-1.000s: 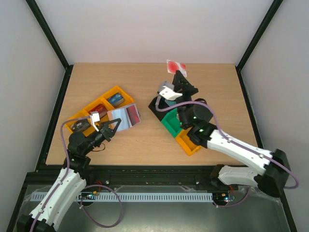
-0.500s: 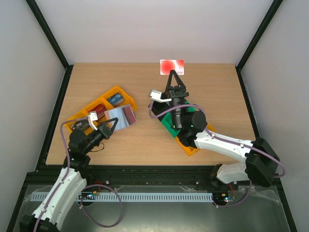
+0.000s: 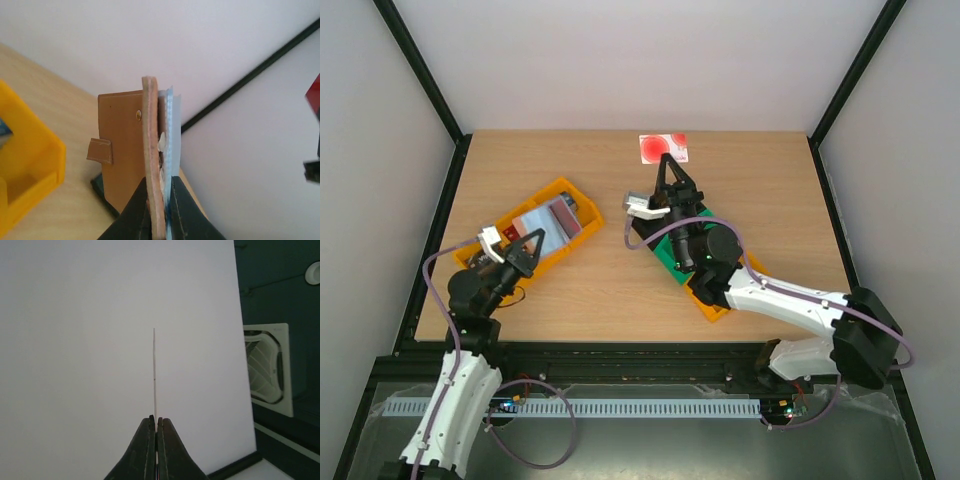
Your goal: Take the credit cards out of the card holder
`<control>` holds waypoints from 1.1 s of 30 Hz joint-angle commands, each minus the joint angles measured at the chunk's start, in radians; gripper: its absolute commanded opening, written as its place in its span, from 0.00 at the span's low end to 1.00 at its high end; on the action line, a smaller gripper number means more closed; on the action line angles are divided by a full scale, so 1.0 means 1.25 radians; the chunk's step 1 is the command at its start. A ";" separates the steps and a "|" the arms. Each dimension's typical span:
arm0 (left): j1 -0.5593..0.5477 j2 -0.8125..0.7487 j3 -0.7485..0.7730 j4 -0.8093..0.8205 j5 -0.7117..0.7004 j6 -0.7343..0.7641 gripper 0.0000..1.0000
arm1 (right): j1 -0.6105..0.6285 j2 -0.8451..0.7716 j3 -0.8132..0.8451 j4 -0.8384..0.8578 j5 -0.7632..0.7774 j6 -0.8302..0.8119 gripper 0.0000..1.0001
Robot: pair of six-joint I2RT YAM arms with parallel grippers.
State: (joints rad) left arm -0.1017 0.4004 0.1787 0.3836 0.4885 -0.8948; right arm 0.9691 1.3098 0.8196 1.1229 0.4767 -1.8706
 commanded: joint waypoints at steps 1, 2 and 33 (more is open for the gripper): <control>0.055 -0.021 0.060 0.071 -0.009 -0.020 0.02 | 0.006 -0.061 0.012 -0.163 -0.019 0.168 0.02; 0.065 -0.020 0.068 0.073 -0.011 -0.023 0.02 | 0.005 -0.063 0.018 -0.165 -0.008 0.198 0.02; 0.102 -0.039 0.031 -0.037 -0.006 -0.113 0.02 | -0.194 0.082 0.326 -1.517 -0.142 1.441 0.01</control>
State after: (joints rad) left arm 0.0326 0.3840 0.2348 0.3180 0.4702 -1.0286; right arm 0.7750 1.3769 1.2263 -0.6289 0.3931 -0.1371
